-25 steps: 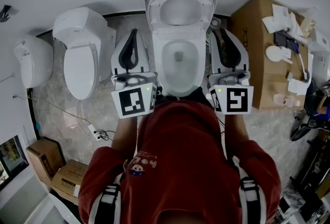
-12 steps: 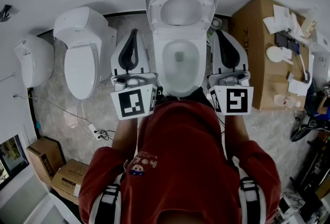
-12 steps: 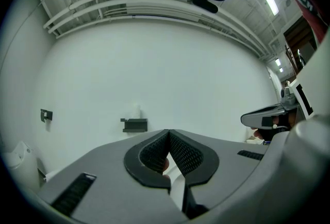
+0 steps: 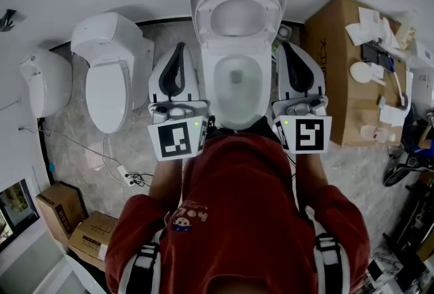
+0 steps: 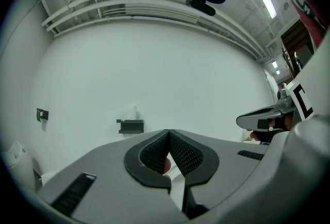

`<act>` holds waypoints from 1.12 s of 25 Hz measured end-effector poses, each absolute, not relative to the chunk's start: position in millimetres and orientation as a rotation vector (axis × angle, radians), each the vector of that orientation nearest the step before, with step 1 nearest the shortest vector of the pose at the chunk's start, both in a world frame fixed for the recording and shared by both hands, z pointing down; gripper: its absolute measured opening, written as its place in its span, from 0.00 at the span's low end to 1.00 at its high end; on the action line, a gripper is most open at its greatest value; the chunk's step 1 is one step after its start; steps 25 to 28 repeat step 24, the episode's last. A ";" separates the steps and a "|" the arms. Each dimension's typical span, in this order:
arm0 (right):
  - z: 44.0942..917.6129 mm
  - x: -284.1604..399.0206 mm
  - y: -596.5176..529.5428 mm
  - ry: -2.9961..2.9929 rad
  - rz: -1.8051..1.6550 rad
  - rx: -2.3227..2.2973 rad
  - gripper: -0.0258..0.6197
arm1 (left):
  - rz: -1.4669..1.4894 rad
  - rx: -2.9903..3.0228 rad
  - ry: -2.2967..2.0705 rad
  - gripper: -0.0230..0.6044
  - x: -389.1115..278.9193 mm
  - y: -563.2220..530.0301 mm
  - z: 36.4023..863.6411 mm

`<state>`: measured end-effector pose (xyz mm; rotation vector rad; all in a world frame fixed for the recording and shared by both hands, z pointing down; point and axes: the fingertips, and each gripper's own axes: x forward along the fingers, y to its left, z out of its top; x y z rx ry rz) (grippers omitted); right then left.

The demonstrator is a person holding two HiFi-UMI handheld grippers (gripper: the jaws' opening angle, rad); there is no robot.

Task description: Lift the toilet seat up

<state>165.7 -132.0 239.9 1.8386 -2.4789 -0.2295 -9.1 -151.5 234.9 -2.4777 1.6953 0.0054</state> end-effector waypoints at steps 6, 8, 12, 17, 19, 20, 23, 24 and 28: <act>241.1 166.0 -131.0 -2.472 -0.242 1.823 0.06 | 0.021 -2.477 1.694 0.05 -8.7 -149.9 233.9; 240.8 165.4 -130.9 -2.473 -0.243 1.821 0.06 | 0.026 -2.478 1.697 0.05 -9.0 -149.4 233.6; 240.3 164.8 -130.7 -2.480 -0.236 1.822 0.06 | 0.023 -2.478 1.694 0.05 -8.3 -148.3 233.3; 242.1 166.0 -129.0 -2.468 -0.240 1.812 0.06 | 0.019 -2.481 1.694 0.05 -7.6 -146.8 233.5; 242.9 166.8 -128.1 -2.464 -0.244 1.810 0.06 | 0.022 -2.479 1.693 0.05 -7.3 -146.4 233.3; 242.8 167.1 -127.9 -2.464 -0.247 1.811 0.06 | 0.024 -2.478 1.692 0.05 -7.0 -146.2 233.3; 244.1 168.8 -127.5 -2.459 -0.248 1.813 0.06 | 0.022 -2.479 1.691 0.05 -6.1 -146.0 233.8; 244.9 169.5 -127.3 -2.456 -0.247 1.814 0.06 | 0.021 -2.480 1.691 0.05 -5.8 -146.0 234.0; 244.9 169.5 -127.3 -2.456 -0.247 1.814 0.06 | 0.021 -2.480 1.691 0.05 -5.8 -146.0 234.0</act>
